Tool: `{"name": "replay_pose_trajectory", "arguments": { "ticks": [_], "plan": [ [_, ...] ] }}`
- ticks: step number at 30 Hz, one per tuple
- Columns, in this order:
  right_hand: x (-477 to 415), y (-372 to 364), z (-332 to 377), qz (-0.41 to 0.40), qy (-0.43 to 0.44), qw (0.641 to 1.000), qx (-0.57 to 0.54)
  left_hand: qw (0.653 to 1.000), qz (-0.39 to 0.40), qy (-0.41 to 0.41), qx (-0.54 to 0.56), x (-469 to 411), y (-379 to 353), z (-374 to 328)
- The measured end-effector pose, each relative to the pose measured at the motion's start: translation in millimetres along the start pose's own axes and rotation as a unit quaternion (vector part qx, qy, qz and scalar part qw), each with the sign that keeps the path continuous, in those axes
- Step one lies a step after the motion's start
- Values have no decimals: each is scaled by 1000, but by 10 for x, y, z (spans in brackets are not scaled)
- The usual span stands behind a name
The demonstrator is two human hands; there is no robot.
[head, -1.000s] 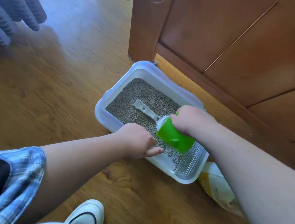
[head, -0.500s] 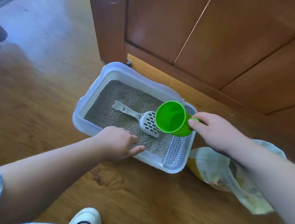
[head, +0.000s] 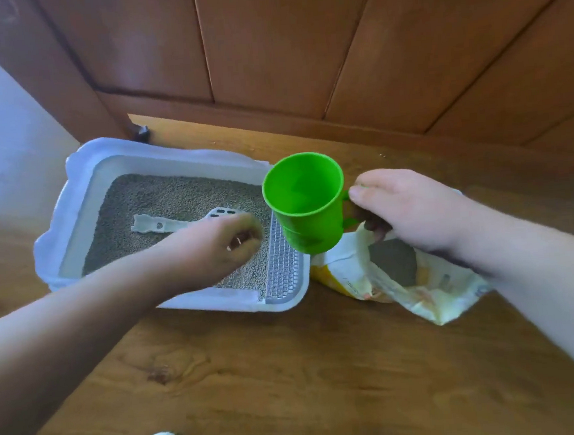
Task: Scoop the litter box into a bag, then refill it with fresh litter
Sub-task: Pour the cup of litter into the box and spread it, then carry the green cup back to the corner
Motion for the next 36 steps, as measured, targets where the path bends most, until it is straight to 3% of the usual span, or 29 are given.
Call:
{"name": "replay_pose_trajectory", "arguments": {
  "ticks": [5, 10, 16, 20, 28, 33, 36],
  "plan": [
    [50, 72, -81, 29, 12, 998, -47, 998, 45, 22, 43, -135, 26, -246],
    [170, 117, -56, 35, 17, 995, -91, 994, 33, 56, 83, 58, 152, -482],
    [706, 347, 287, 34, -35, 985, -167, 972, 85, 80, 204, 666, 420, -1156],
    [1170, 640, 635, -3, -81, 974, -212, 954, 79, 96, 272, 1077, 688, -1697],
    [2132, 1512, 1663, -41, -109, 967, -228, 910, 50, 123, 393, 1872, 1560, -2698],
    [2696, 2525, 2663, -121, -116, 955, -244, 902, 1, 100, 420, 2307, 2631, -3702],
    [2976, 3214, 3415, -169, -89, 948, -256, 917, -44, 58, 392, 2567, 3435, -4325]
  ]
}}
Point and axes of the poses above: each hand's wrist, its own x-axis away from the middle knuckle, its own y-axis out of the back of the hand, z = x × y, the point moved 9 cm from there along -x, towards the middle knuckle, and after that the axes turned 2 degrees about x, right-handed, at the moved point
